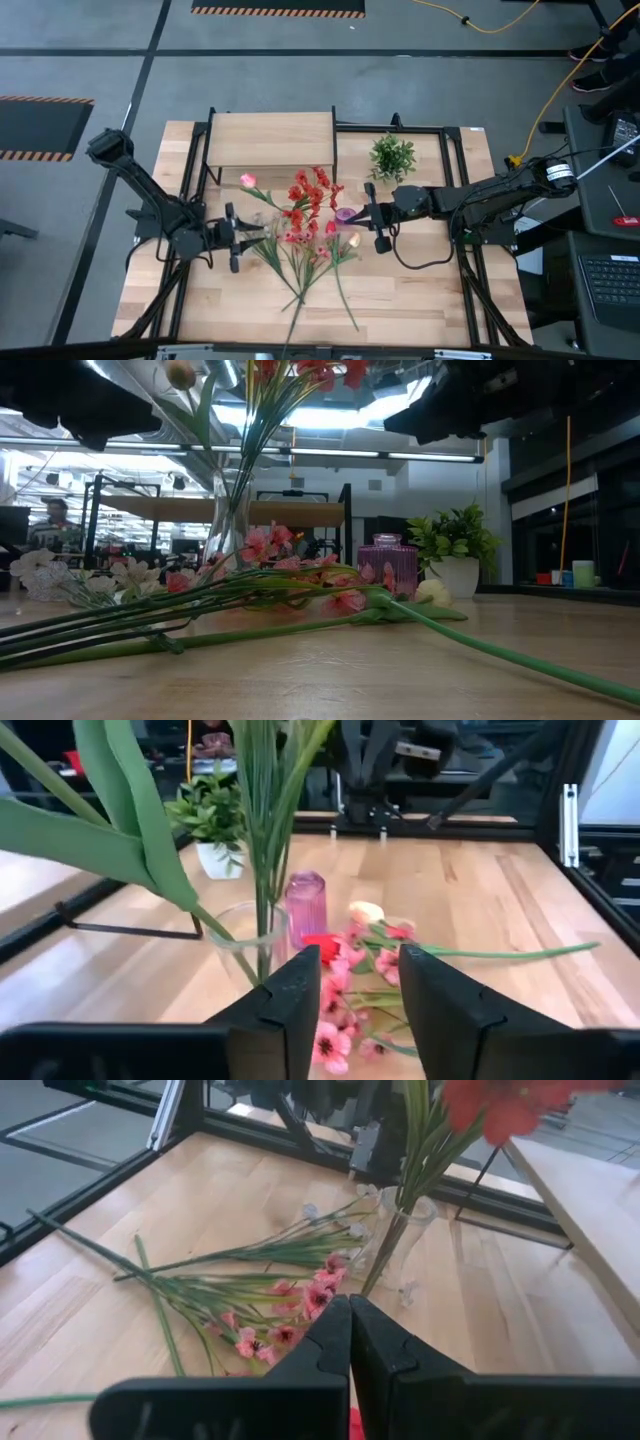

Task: Pick and place flowers into a vace then onto a shelf
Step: Put the red tulip into the transparent vase

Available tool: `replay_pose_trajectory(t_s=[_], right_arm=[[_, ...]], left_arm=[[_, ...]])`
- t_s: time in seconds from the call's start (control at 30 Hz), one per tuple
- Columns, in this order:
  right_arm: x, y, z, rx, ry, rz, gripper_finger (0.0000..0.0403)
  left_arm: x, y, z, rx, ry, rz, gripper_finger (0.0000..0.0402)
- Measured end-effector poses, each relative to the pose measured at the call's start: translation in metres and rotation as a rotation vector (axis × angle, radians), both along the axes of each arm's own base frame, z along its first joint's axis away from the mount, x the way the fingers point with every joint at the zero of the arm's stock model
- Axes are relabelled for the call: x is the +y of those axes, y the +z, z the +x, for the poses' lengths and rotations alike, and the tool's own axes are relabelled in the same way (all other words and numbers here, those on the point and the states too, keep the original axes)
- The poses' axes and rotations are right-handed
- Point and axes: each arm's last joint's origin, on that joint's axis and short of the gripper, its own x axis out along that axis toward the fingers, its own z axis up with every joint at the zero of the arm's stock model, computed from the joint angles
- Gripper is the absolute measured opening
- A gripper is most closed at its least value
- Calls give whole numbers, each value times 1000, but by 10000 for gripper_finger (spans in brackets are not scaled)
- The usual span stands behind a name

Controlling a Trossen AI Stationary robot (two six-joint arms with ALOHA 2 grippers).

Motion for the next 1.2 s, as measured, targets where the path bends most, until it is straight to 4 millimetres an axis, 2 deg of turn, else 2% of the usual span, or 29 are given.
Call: replay_pose_trajectory(t_s=[0.3,0.53,0.6,0.7,0.83,0.93,1.2], right_arm=[[0,1,0,-6,3,12,3],[0,1,0,-5,13,1,3],[-1,1,0,-7,-45,20,3],[0,-2,-1,28,-112,48,2],[13,-3,-3,39,-76,76,2],[24,-3,-6,34,-121,82,1],[55,-3,-16,43,-135,160,1]], left_arm=[[-6,-12,4,73,-62,67,69],[-10,-22,7,105,-88,-3,29],[-10,-22,10,103,-65,-35,10],[-12,-17,16,90,-40,-54,4],[-17,-9,26,100,-65,-19,1],[-21,-3,31,112,-87,-11,1],[-23,-7,34,161,-98,-2,1]])
